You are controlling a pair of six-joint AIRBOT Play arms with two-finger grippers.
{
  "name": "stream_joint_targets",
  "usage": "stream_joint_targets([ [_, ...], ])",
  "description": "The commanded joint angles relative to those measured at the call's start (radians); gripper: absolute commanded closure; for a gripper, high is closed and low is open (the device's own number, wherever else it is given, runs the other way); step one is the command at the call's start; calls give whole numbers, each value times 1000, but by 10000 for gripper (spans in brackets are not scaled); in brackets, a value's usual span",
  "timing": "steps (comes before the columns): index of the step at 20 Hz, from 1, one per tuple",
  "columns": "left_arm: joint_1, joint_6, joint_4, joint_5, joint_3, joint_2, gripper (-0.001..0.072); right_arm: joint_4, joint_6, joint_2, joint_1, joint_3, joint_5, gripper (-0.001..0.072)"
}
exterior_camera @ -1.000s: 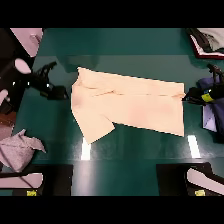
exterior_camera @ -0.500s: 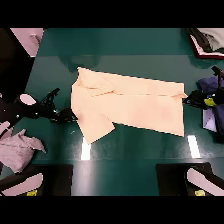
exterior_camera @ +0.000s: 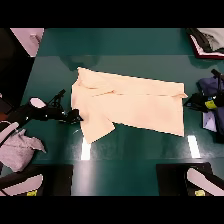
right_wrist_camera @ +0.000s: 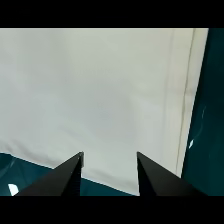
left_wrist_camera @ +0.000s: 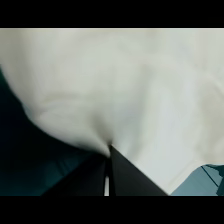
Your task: Fold the shirts.
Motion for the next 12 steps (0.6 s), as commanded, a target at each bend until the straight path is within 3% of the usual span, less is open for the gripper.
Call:
stream_joint_targets([
  [1,-5,13,-2,-29,47,-11,684,-3,2,22,-89,-93,55,336],
  [6,-5,27,-6,-43,110,-11,684,-2,-23,25,-287,-352,27,335],
  [12,-5,28,-3,-52,110,-11,684,9,-24,-50,-201,-421,-107,362],
])
